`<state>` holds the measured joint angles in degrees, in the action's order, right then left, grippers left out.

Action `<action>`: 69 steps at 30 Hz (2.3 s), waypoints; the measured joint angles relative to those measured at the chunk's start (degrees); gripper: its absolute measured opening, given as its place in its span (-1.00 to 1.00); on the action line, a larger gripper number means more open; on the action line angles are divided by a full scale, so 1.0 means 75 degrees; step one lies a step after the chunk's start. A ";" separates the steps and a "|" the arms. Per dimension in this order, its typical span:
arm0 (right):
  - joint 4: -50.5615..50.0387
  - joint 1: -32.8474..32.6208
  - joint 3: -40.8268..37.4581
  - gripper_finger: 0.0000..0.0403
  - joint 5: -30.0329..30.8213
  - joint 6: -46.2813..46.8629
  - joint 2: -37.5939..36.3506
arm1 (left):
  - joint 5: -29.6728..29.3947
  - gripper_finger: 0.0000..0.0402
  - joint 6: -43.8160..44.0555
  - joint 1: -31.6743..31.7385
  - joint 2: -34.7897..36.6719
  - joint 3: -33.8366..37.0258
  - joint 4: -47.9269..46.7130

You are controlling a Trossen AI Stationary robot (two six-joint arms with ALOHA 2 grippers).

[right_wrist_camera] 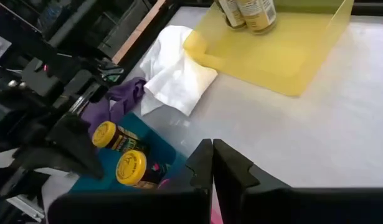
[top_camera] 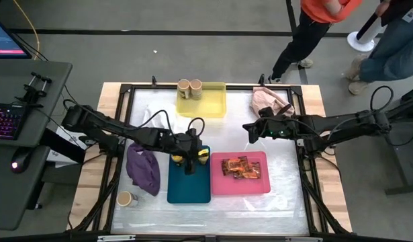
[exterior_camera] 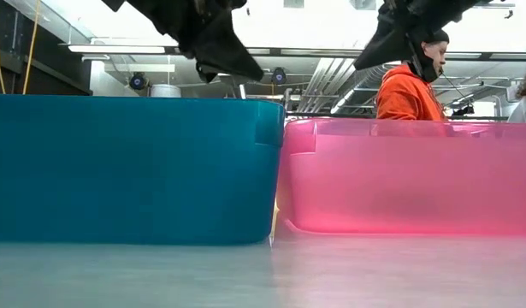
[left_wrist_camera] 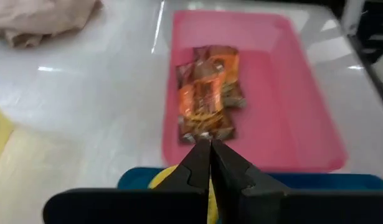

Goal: Sort spices by type
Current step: Put the yellow seasoning bottle into the blue bin aligned with the other yellow seasoning bottle

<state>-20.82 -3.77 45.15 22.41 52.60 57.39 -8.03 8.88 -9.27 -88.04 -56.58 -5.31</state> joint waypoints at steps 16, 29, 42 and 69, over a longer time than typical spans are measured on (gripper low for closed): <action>-0.0105 -0.0003 0.0003 -1.00 -0.0003 -0.0073 0.0000 | -0.0027 -1.00 0.0316 0.0071 -0.0546 -0.0012 -0.0307; -0.0123 -0.0003 0.0006 -1.00 -0.0003 -0.0073 0.0000 | -0.0026 -1.00 0.0314 0.0041 -0.0256 -0.0015 -0.1263; -0.0174 -0.0002 0.0008 -1.00 -0.0006 -0.0124 0.0000 | 0.0004 -1.00 0.0196 -0.0177 0.0161 0.0015 -0.2067; -0.0166 0.0000 0.0009 -1.00 0.0047 -0.0248 0.0000 | -0.0033 -1.00 0.0142 0.0031 0.1019 0.0020 -0.2731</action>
<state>-22.06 -3.77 45.21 22.76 50.74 57.39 -8.28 9.95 -9.03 -80.39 -56.42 -25.79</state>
